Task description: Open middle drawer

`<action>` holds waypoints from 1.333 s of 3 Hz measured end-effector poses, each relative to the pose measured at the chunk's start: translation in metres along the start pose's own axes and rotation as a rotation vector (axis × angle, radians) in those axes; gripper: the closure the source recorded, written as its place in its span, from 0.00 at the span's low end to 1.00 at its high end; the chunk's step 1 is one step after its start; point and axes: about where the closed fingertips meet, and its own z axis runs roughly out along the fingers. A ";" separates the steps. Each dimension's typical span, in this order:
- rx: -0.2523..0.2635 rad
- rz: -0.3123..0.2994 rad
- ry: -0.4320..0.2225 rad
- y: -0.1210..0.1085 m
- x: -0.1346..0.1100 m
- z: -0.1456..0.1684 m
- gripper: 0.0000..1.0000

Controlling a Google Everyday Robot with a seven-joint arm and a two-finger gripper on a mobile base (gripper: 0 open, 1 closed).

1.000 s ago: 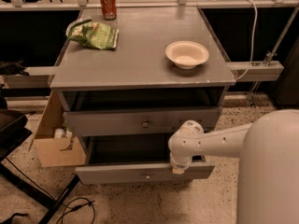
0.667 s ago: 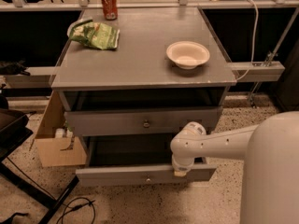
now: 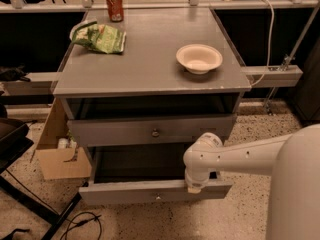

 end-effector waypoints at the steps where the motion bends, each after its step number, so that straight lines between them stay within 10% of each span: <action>1: -0.042 -0.003 -0.002 0.022 0.008 -0.002 1.00; 2: -0.042 -0.003 -0.002 0.022 0.008 -0.003 1.00; 4: -0.042 -0.003 -0.002 0.022 0.008 -0.003 0.50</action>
Offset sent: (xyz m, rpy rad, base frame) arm -0.2427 -0.1851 -0.0303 0.0913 0.3933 0.1091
